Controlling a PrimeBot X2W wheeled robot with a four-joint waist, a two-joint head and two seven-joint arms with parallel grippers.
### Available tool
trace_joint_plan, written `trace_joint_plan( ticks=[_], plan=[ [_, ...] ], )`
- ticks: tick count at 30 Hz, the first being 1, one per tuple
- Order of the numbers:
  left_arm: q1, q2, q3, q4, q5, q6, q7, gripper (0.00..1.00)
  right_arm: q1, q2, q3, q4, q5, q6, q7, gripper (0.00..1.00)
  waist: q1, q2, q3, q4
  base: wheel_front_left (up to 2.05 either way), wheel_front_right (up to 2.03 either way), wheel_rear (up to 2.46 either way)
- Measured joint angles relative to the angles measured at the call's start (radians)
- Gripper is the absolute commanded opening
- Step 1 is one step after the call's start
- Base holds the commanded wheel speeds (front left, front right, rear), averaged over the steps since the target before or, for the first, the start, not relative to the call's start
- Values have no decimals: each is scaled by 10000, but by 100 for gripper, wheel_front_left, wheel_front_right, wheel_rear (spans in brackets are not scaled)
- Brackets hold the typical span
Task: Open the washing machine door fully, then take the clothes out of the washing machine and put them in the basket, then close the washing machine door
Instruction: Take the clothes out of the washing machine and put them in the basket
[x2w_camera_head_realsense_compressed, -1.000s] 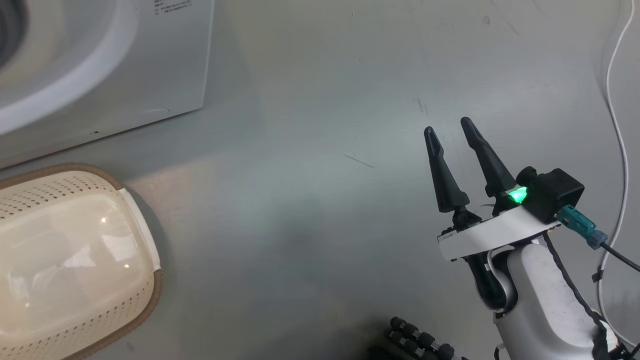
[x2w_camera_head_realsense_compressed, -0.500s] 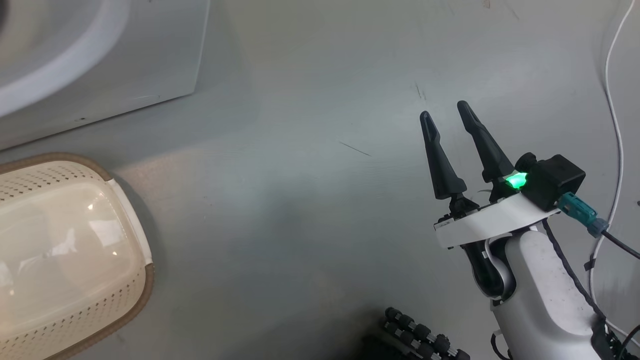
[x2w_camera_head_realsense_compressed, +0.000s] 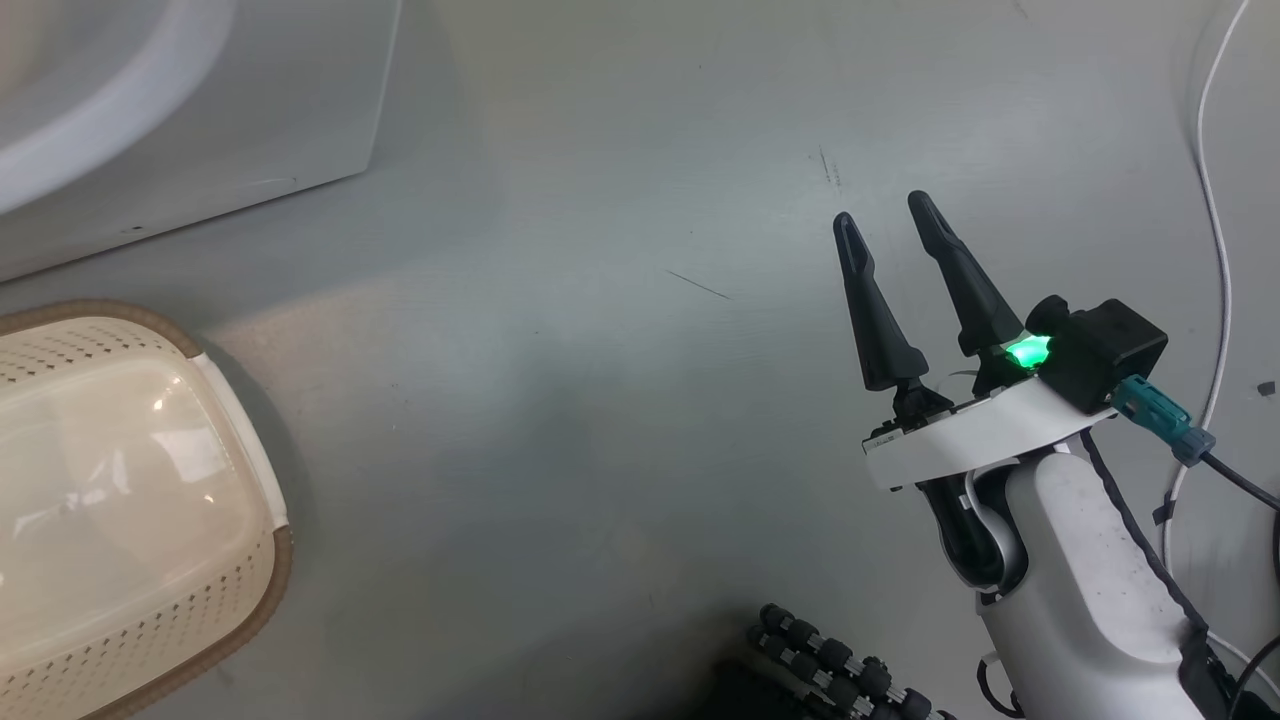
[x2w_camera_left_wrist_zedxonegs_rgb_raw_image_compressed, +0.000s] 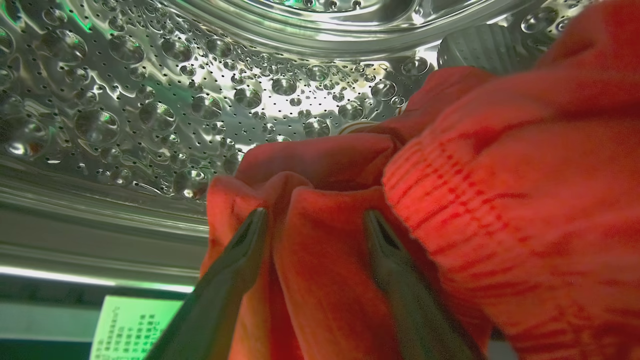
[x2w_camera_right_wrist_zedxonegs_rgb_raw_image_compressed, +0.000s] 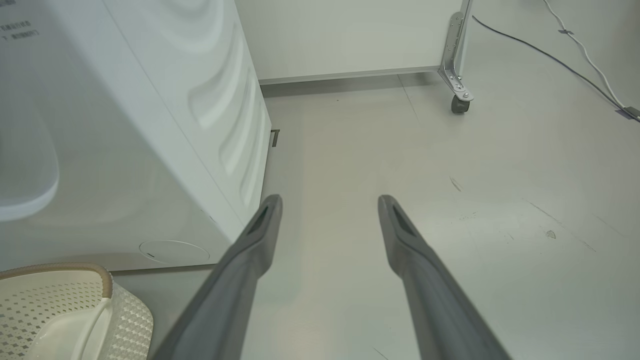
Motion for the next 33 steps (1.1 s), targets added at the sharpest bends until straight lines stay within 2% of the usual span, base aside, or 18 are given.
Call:
trace_joint_plan(
  ticks=[1,12,21,33],
  plan=[
    [-12,0,29,42,-2,0,0,0,-3,0,-2,6,0,0,0,100,0,0,2,-2,0,0,0],
    [-29,-207,-52,420,-36,0,-387,0,-61,6,-75,140,-4,0,0,100,0,0,-190,67,0,0,0],
    [81,-798,-146,872,-397,-27,-1220,0,-62,6,-224,226,-163,0,0,100,0,0,-758,283,0,0,0],
    [827,-1860,-219,1254,-1133,-449,-2598,0,19,-245,-648,324,-408,0,0,100,0,0,-1811,787,0,0,0]
  ],
)
